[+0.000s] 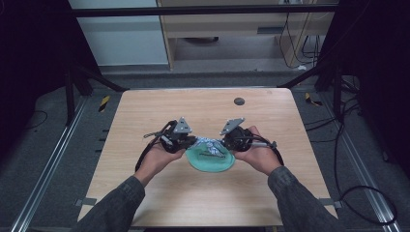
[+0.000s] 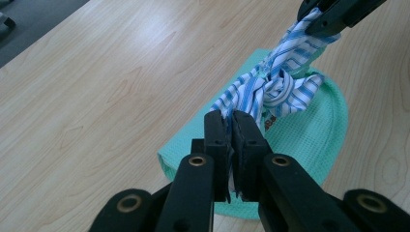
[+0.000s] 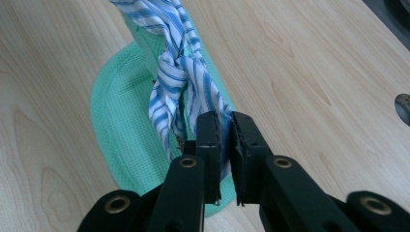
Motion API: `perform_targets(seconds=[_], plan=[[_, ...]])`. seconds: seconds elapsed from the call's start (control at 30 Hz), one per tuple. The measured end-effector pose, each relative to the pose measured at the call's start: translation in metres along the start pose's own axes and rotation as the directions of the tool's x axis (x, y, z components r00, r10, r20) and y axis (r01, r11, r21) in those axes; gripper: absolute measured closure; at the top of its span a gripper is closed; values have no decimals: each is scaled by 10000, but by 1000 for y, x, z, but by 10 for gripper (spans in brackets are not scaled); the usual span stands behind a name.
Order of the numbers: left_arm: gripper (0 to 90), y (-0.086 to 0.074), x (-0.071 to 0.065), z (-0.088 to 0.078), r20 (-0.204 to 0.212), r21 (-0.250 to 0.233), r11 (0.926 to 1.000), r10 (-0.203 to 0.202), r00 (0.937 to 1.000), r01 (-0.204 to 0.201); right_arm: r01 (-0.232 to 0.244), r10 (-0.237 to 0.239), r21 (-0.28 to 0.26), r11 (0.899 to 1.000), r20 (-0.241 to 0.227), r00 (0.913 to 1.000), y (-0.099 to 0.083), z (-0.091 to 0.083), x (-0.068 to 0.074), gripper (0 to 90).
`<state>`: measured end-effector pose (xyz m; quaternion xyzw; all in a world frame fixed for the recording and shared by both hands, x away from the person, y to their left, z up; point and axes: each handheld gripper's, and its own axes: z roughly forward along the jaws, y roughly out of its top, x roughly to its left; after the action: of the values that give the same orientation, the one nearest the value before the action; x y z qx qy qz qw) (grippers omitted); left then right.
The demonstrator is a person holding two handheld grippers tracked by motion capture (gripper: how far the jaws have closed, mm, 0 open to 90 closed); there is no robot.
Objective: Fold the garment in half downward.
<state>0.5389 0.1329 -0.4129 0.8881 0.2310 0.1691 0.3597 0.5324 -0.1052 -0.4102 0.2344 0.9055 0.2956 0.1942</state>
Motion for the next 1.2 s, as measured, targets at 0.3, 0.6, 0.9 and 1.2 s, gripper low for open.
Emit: perform_targets(seconds=[0.3, 0.6, 0.9, 1.2], plan=[[861, -7, -5, 4, 73, 50, 10000, -5, 10000, 5, 2, -1, 101, 9999, -81, 10000, -6, 3, 4, 821], [859, -12, -8, 6, 182, 111, 9999, -8, 9998, 6, 56, -53, 234, 9997, -154, 9999, -11, 7, 8, 819], [854, -18, -10, 9, 246, 132, 9999, -97, 9996, 94, 24, -18, 281, 9996, -218, 9998, -14, 11, 12, 817], [845, -23, -14, 11, 376, 179, 9998, -112, 9992, 105, 126, -116, 346, 9993, -295, 9995, -16, 13, 15, 813]])
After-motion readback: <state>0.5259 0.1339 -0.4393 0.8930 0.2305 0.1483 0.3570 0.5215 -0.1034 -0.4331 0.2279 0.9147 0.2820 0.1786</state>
